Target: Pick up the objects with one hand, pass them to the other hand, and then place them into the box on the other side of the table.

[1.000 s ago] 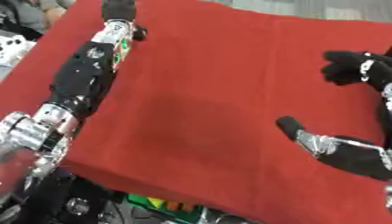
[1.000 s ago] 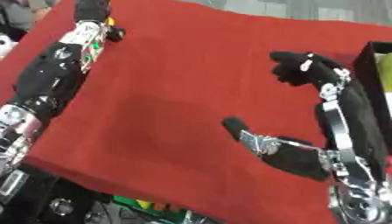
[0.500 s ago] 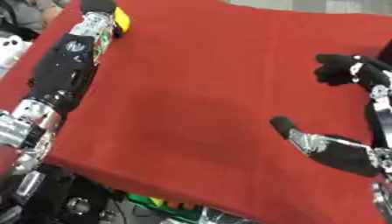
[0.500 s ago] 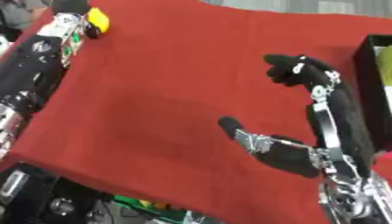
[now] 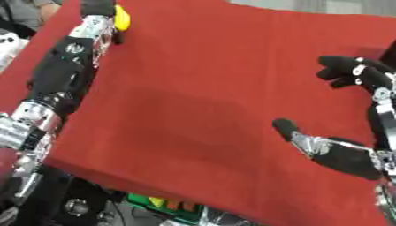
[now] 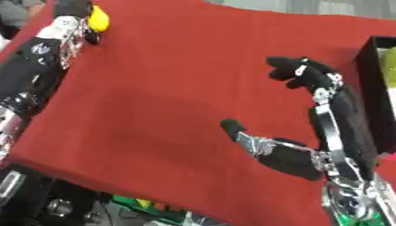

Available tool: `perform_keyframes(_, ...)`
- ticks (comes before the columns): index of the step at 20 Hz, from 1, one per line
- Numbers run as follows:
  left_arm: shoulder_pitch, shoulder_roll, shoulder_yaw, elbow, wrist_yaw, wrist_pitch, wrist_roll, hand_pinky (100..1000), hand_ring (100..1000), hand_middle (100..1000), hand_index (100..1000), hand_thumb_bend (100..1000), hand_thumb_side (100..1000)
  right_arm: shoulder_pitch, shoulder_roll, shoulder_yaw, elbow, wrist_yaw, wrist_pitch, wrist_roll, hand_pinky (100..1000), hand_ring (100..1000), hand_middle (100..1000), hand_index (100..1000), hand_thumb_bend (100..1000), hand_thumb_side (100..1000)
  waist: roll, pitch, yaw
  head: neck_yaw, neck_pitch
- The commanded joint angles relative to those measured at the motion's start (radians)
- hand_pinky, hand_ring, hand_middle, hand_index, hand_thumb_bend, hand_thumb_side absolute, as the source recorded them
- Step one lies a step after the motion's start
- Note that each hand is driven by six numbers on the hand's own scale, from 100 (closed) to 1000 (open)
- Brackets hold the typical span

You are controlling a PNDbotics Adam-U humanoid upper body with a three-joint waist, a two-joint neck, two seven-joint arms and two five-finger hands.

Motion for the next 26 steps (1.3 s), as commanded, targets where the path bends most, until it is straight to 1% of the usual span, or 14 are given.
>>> perform_keyframes(1,-0.01,0.036,0.011,-0.005,0.004,0.02,0.042,787,744,744,817,353,100,-0.009,0.003,-0.005,-0.014,0.0,-0.001,0.002,608,666,597,788,622,452,0.0,-0.011,0.002,0.002,-0.002)
perform_keyframes(4,-0.006,0.032,0.013,0.012,0.008,0.033,0.066,784,741,739,813,349,100,-0.009,0.003,-0.006,-0.014,0.0,-0.002,0.001,608,666,597,788,620,455,-0.005,-0.005,0.001,0.002,-0.002)
perform_keyframes(8,-0.005,0.027,0.013,0.023,0.023,0.032,0.083,779,734,731,805,343,100,-0.009,0.005,-0.004,-0.011,-0.003,-0.005,-0.001,607,665,596,786,619,455,-0.01,0.002,-0.001,0.001,-0.002)
perform_keyframes(9,-0.006,0.026,0.013,0.021,0.025,0.033,0.092,753,690,679,759,327,100,-0.01,0.005,-0.004,-0.011,-0.004,-0.006,-0.002,606,665,595,786,617,457,-0.011,0.004,-0.002,0.002,-0.002)
perform_keyframes(11,-0.007,0.025,0.015,0.014,0.026,0.041,0.132,719,625,608,694,298,100,-0.01,0.005,-0.003,-0.009,-0.005,-0.007,-0.003,606,665,595,786,615,460,-0.012,0.007,-0.003,0.003,-0.002)
perform_keyframes(12,-0.007,0.024,0.016,0.01,0.028,0.046,0.158,700,595,574,659,285,100,-0.01,0.006,-0.003,-0.008,-0.006,-0.008,-0.004,606,665,595,786,615,461,-0.013,0.008,-0.004,0.004,-0.002)
perform_keyframes(13,-0.008,0.022,0.017,0.008,0.032,0.052,0.184,665,545,518,595,255,100,-0.01,0.006,-0.002,-0.008,-0.007,-0.009,-0.005,605,665,594,786,613,462,-0.014,0.009,-0.005,0.004,-0.002)
perform_keyframes(14,-0.008,0.021,0.019,0.004,0.038,0.059,0.216,647,522,488,562,235,100,-0.009,0.006,-0.002,-0.007,-0.008,-0.009,-0.006,605,665,594,786,613,462,-0.014,0.009,-0.005,0.005,-0.002)
perform_keyframes(16,-0.009,0.018,0.023,-0.003,0.06,0.071,0.281,593,427,364,442,127,100,-0.009,0.007,-0.002,-0.006,-0.009,-0.009,-0.007,605,665,594,785,611,464,-0.016,0.01,-0.006,0.004,-0.002)
perform_keyframes(17,-0.009,0.017,0.025,-0.007,0.078,0.075,0.313,579,408,337,414,100,100,-0.009,0.007,-0.002,-0.006,-0.01,-0.01,-0.008,605,665,594,785,611,464,-0.016,0.009,-0.006,0.004,-0.002)
perform_keyframes(19,-0.008,0.017,0.028,-0.022,0.13,0.072,0.379,548,372,276,352,100,100,-0.008,0.007,-0.002,-0.005,-0.01,-0.01,-0.009,605,665,594,785,610,465,-0.016,0.009,-0.005,0.002,-0.002)
perform_keyframes(21,-0.004,0.02,0.028,-0.045,0.197,0.06,0.436,535,354,249,327,100,123,-0.009,0.006,-0.003,-0.004,-0.01,-0.009,-0.01,606,666,594,786,609,467,-0.015,0.007,-0.002,0.0,-0.002)
perform_keyframes(23,0.004,0.024,0.021,-0.079,0.272,0.036,0.462,530,339,231,311,100,154,-0.011,0.005,-0.003,-0.004,-0.009,-0.009,-0.009,606,666,595,786,610,468,-0.012,0.004,0.0,-0.001,-0.002)
perform_keyframes(26,0.032,0.031,-0.001,-0.177,0.398,-0.014,0.445,529,330,218,299,100,205,-0.015,0.001,-0.005,-0.008,-0.006,-0.005,-0.002,609,668,596,788,613,467,-0.009,-0.007,0.008,-0.024,-0.002)
